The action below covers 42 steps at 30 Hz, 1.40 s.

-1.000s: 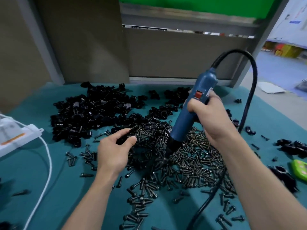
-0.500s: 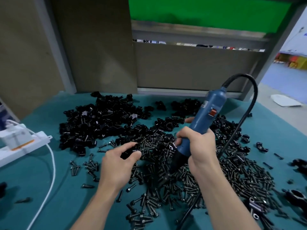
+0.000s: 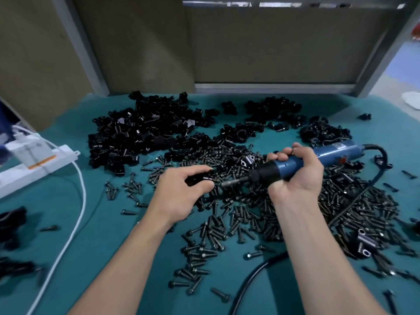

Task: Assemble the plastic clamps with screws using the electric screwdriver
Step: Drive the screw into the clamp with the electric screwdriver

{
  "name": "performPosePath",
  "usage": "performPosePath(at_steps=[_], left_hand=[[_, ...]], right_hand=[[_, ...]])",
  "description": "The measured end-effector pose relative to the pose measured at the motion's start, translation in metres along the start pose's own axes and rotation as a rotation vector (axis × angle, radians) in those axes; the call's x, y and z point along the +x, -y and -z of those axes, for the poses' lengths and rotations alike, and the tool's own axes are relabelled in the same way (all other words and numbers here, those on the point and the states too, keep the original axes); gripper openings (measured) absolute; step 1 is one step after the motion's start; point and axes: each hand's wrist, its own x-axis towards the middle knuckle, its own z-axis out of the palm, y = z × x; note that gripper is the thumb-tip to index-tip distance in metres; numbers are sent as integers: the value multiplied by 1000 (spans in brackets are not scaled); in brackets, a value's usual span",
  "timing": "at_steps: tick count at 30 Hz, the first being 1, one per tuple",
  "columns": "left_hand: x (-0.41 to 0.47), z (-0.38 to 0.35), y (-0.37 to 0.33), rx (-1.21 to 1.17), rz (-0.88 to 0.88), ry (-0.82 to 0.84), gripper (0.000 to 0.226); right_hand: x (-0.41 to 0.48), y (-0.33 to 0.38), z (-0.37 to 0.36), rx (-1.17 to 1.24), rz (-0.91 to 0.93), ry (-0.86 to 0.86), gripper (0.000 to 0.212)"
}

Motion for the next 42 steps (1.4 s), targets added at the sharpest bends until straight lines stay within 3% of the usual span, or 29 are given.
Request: performPosePath(at_steps=[5, 13, 31, 42], left_hand=[[-12, -4, -6, 82, 2, -10, 26], [-26, -8, 4, -97, 28, -124, 33], [-19, -10, 7, -110, 0, -100, 33], [-23, -9, 4, -171, 69, -104, 31]], right_hand=[[-1, 0, 8, 31, -40, -14, 12], [1, -4, 9, 6, -48, 30, 12], [4, -8, 10, 35, -43, 27, 13], [2, -9, 9, 46, -64, 33, 14]])
